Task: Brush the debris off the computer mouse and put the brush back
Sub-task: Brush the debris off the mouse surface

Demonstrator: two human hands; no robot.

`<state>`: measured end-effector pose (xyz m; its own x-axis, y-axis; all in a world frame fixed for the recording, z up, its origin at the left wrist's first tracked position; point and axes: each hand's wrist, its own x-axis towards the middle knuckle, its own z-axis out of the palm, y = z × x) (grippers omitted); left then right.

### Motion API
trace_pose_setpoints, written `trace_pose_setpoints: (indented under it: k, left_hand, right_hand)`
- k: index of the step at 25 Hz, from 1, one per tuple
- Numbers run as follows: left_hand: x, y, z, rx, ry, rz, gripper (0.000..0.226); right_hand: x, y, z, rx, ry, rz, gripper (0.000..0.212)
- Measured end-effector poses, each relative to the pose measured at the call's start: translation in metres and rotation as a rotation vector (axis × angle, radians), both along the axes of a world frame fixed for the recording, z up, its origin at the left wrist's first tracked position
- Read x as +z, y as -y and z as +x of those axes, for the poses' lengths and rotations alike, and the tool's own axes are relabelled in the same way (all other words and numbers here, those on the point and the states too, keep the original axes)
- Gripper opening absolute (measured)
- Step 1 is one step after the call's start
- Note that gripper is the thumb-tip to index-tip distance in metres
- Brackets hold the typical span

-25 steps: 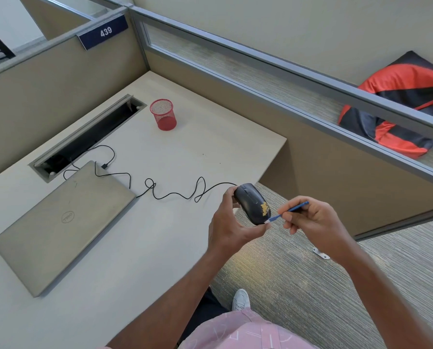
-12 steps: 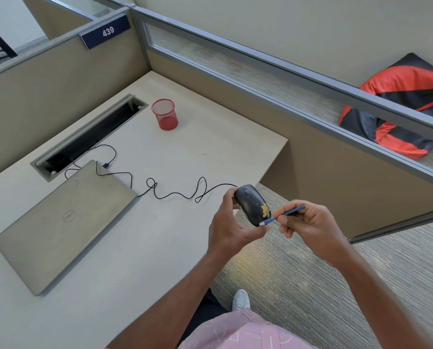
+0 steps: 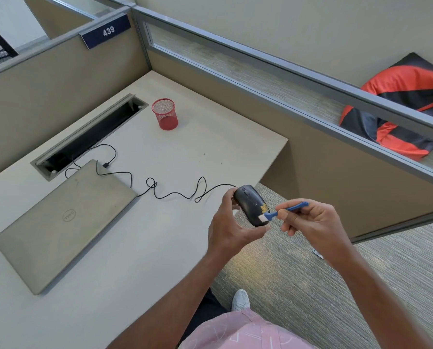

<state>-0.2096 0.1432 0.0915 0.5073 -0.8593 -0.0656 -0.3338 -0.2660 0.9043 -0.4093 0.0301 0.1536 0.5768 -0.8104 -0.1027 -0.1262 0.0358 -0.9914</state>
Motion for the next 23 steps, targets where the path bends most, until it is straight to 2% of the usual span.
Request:
trace_pose_setpoints:
  k: [17, 23]
  left_hand:
    - [0.0, 0.003, -0.001, 0.003, 0.016, 0.005, 0.111]
    - [0.002, 0.004, -0.003, -0.006, 0.009, 0.01, 0.112]
  right_hand:
    - [0.0, 0.009, -0.009, -0.192, -0.062, -0.033, 0.009]
    - [0.0, 0.001, 0.003, -0.099, -0.005, -0.028, 0.009]
